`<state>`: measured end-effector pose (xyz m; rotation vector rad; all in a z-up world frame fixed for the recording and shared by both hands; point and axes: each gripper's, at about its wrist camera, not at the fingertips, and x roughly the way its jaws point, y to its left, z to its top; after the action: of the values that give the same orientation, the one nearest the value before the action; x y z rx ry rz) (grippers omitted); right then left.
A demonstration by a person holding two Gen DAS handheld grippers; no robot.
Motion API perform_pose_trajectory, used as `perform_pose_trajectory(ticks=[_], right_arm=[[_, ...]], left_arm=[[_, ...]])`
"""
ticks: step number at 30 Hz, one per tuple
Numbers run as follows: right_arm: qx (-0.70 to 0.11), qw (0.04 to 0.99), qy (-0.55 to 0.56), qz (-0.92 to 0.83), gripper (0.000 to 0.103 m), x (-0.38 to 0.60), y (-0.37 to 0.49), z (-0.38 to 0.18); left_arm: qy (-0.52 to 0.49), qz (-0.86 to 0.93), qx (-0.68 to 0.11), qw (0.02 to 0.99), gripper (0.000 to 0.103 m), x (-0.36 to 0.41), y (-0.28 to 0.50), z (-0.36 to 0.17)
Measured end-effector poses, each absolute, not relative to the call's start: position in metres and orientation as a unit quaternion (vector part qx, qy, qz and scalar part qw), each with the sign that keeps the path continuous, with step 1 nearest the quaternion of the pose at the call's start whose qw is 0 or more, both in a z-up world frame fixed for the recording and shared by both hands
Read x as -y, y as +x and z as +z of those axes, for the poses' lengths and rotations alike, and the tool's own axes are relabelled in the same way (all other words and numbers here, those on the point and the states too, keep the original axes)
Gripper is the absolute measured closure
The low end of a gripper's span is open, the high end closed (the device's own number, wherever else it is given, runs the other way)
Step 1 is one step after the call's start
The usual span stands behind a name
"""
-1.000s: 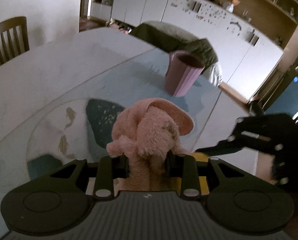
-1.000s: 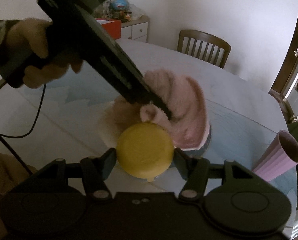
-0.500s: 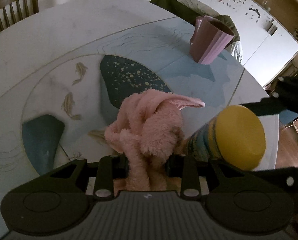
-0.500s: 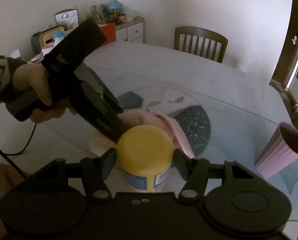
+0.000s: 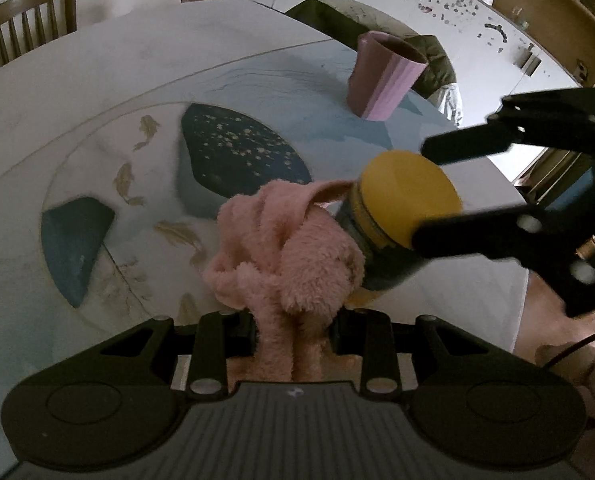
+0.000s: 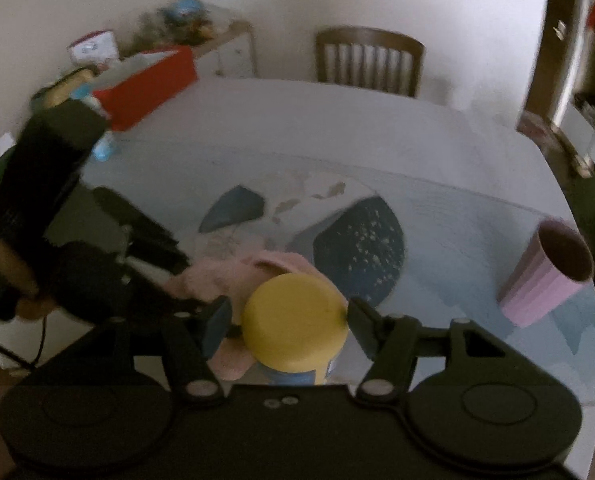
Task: Clean container
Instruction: 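Wipe the jar again with the towel in the left tool, then rub the towel in the left tool around the jar's label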
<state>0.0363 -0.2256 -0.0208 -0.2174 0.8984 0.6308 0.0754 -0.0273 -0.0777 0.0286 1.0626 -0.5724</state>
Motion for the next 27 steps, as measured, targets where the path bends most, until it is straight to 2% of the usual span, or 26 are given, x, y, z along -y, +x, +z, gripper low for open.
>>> perform_pose_trajectory(ticks=[10,19,23,27], right_arm=[[-0.457,0.847,-0.122,0.242,0.041,0.215,0.037,-0.028],[-0.433,0.849,-0.141,0.268,0.042,0.225,0.023,-0.032],[-0.421,0.849,-0.151,0.279,0.042,0.226,0.019,-0.033],[-0.417,0.850,-0.154,0.283,0.042,0.226,0.018,-0.033]], left_arm=[[0.007,-0.295,-0.496,0.817,0.073,0.033,0.054,-0.069],[-0.015,-0.308,-0.430,0.848,0.073,0.008,0.067,-0.004],[-0.003,-0.358,-0.403,0.842,0.073,0.024,0.064,0.024],[0.024,-0.392,-0.398,0.829,0.073,0.050,0.062,0.029]])
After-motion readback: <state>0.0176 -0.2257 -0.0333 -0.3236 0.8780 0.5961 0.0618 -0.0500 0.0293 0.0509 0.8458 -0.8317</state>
